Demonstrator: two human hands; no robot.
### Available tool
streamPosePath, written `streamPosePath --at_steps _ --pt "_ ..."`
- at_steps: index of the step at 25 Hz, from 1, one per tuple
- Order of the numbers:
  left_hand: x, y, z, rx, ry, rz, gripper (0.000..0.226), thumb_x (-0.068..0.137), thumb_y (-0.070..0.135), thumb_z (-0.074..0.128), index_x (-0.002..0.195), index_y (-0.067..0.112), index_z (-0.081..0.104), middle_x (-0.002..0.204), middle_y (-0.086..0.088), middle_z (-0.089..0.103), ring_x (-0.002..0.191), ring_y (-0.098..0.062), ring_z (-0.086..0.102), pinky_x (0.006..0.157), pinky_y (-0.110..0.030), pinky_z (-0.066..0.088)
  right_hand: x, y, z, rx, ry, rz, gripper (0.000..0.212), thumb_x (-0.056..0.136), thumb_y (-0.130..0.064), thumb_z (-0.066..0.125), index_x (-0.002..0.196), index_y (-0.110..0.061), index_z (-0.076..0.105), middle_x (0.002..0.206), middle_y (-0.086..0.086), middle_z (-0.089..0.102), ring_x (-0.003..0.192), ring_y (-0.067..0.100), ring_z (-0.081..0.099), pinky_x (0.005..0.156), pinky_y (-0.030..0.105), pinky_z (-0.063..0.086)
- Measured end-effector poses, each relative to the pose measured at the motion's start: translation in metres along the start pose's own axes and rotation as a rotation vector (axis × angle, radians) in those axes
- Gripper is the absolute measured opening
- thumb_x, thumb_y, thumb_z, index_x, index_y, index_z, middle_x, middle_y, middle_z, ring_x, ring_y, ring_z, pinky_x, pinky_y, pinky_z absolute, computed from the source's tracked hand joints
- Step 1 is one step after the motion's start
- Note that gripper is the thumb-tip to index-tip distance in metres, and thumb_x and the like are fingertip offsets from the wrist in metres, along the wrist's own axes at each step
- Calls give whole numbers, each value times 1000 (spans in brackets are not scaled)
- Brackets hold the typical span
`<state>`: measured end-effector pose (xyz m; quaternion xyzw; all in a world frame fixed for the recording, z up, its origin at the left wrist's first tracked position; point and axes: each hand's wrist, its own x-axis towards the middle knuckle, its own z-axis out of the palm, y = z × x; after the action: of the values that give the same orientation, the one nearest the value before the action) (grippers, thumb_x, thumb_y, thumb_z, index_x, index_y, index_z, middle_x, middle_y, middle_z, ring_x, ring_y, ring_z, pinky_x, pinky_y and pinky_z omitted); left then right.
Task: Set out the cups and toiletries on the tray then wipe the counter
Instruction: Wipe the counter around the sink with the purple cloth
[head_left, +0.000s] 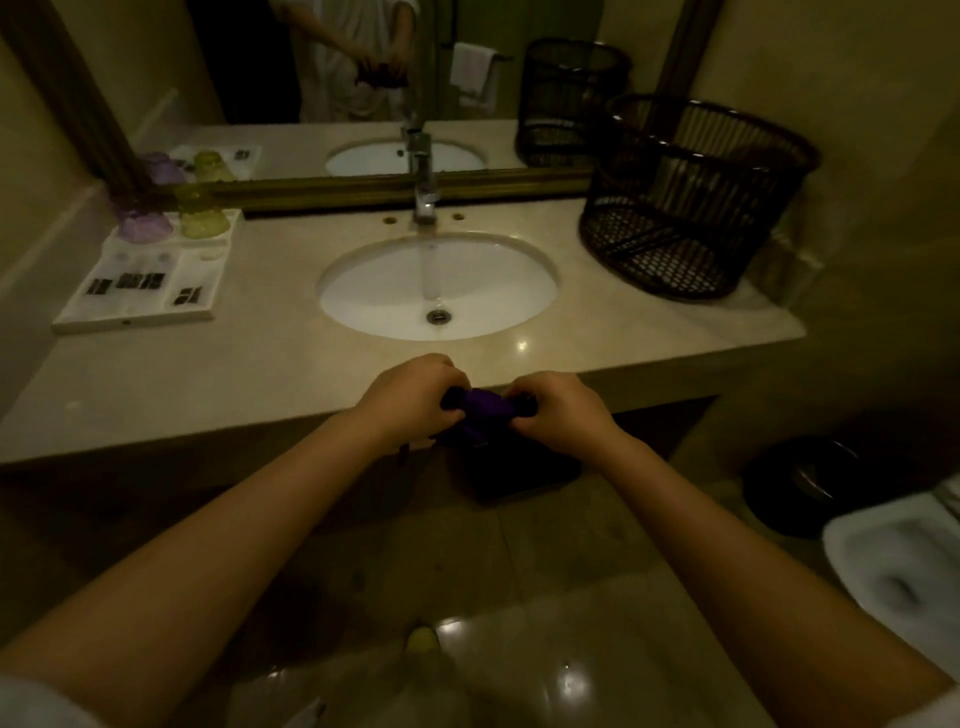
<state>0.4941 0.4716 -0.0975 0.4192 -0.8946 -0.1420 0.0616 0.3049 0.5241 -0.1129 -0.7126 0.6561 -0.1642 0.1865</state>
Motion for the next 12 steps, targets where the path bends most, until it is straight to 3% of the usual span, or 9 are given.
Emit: streamPosePath --at_steps 8,12 --pt "115 57 -9 8 -63 255 26 79 27 61 105 21 65 99 -1 60 89 -18 56 71 -35 51 6 78 -69 -20 111 221 16 74 -23 66 90 -25 66 88 -5 67 80 13 61 64 30 50" --pt "181 70 -15 10 -68 348 25 80 27 61 104 20 65 92 2 56 84 -15 54 63 -25 42 34 108 -102 -13 152 309 16 74 -21 67 89 -25 66 86 -6 64 81 13 61 64 28 49"
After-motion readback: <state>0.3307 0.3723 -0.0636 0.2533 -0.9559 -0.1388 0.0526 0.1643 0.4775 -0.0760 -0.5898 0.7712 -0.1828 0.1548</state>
